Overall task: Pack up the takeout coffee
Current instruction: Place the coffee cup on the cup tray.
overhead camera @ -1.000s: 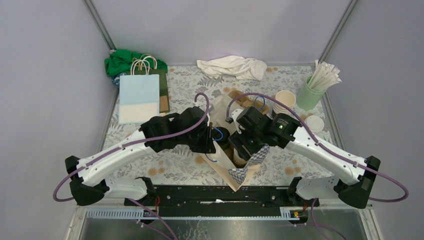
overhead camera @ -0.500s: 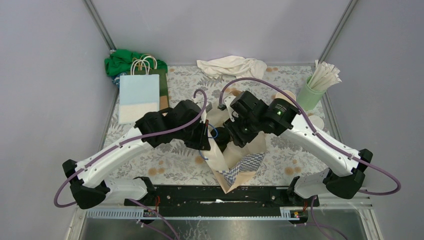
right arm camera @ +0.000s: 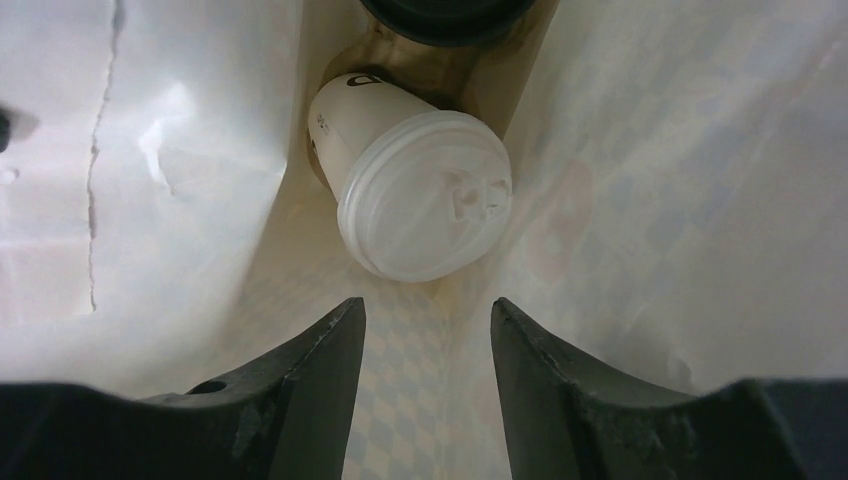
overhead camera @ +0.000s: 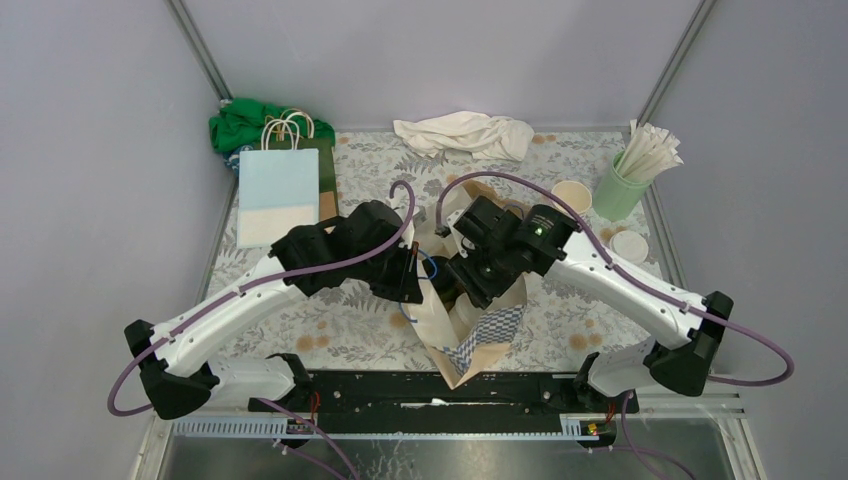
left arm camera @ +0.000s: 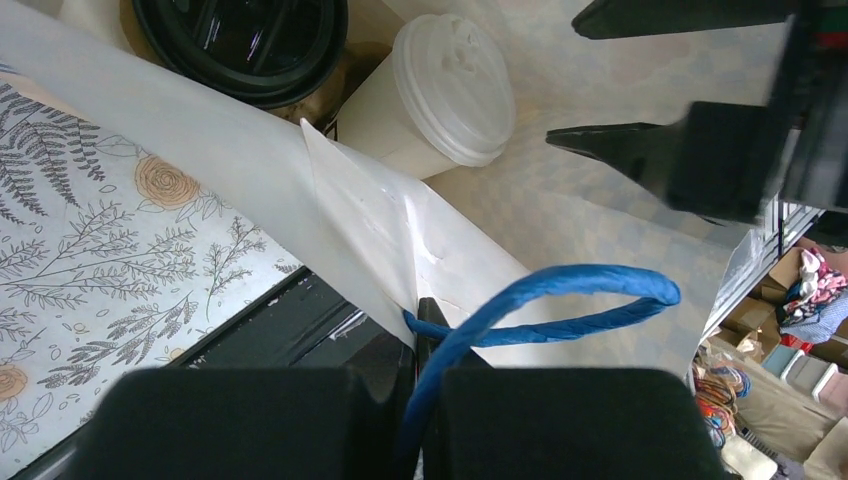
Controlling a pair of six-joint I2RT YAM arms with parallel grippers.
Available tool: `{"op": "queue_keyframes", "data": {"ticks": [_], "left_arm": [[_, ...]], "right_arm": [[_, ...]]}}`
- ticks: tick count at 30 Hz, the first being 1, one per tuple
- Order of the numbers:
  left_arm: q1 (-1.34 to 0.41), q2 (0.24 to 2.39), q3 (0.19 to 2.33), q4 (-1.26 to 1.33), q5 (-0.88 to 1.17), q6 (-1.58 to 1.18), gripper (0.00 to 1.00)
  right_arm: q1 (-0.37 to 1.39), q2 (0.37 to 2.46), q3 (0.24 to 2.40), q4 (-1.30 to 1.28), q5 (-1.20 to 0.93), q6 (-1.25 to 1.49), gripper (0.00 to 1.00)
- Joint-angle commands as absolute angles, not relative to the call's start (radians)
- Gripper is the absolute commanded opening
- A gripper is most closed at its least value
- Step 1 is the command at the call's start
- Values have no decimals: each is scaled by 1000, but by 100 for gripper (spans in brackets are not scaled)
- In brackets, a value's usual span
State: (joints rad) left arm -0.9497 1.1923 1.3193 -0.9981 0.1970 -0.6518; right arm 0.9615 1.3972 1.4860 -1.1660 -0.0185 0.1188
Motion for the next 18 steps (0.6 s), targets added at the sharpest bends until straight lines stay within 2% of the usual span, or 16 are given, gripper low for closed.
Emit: {"op": "queue_keyframes", "data": {"ticks": [1,6,8,13,17,18], "left_arm": [[-947,1195,1336,-1011,232,-614,0],[-940,1180,1326,-1026,252,-609,0],[-934,1181,1331,-1041,260,-611,1],[-912,1219,1383,-1094,289,-617,7],[-906,1217,1368,-1093,286,-630,7],[-902,1212,1361,-1088,287,-632,7]], "right_arm": [[951,1444,1475,-1130,-63,146,57],[948,1506,1498,-1128,-87,141,57],[948,1515,1498,-1126,-90,137,60],[937,1527,1484,-1140,-109,167,85],[849,1501,1430,-1097,-208,157,99],[835,1500,1422,-1088,-220,153,100]]}}
